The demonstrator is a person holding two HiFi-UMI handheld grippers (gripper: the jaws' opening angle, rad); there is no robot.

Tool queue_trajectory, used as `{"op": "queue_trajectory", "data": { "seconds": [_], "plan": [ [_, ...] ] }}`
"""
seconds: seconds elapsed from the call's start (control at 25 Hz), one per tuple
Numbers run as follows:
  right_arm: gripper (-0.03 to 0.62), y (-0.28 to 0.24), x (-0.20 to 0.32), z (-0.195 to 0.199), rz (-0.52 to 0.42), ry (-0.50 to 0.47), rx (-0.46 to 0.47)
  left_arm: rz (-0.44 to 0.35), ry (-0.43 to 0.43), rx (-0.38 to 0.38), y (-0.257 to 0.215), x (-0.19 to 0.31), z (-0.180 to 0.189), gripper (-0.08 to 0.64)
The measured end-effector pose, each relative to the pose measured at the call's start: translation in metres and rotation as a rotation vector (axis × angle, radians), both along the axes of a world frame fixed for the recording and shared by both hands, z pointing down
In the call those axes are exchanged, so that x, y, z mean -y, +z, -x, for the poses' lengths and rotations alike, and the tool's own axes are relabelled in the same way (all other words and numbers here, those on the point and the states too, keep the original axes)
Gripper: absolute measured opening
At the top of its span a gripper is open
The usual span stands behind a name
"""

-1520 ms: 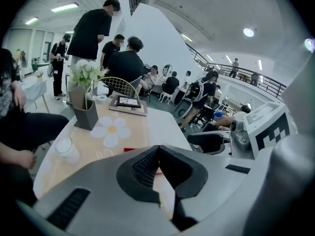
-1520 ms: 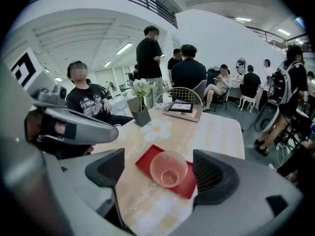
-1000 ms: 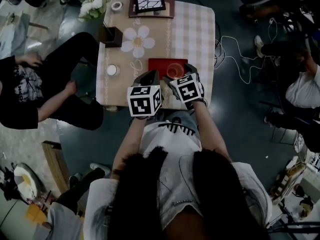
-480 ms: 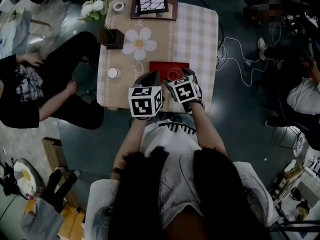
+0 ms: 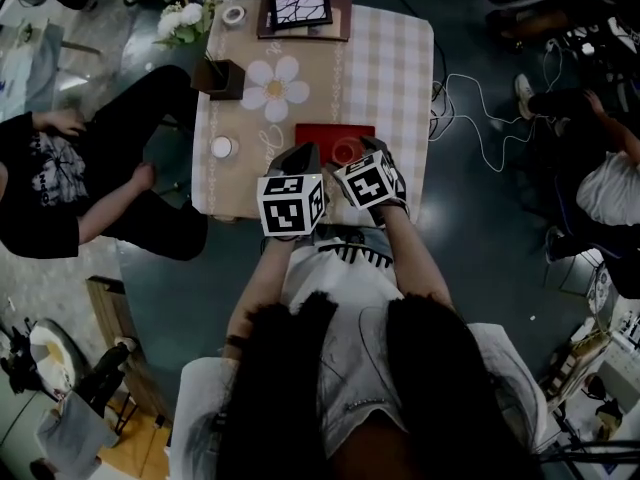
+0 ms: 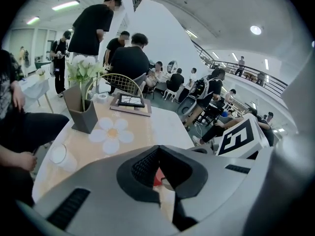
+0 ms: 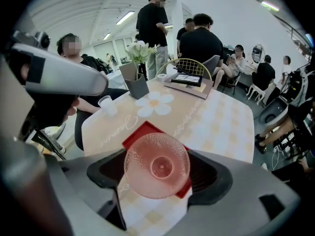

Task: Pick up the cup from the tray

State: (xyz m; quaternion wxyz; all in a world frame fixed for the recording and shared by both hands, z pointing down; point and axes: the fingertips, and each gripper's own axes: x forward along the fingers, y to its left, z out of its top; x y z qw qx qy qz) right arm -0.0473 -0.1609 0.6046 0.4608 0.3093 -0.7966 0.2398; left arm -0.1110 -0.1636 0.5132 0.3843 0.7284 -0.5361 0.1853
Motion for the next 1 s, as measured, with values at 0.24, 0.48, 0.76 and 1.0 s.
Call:
{"op": "queue_trajectory", "data": {
  "seconds": [0.24, 0.48, 0.76, 1.0],
  "plan": [
    [0.391, -0.009, -0.001, -0.025, -0.002, 0.08, 0.028, -0.003, 0.029, -0.018, 0.0, 0.001, -0.018, 0.004],
    [0.391, -0.014, 0.0, -0.068, -0.017, 0.176, 0.013, -0.006, 0.079, -0.034, 0.0, 0.003, -0.046, 0.004],
    [0.391, -0.009, -0.003, -0.109, -0.015, 0.232, -0.026, -0.004, 0.131, -0.035, 0.0, 0.002, -0.073, 0.003],
    [0.391, 0.008, -0.01, -0.13, 0.005, 0.289, -0.016, 0.025, 0.163, -0.023, 0.005, -0.003, -0.084, 0.004]
  ]
}}
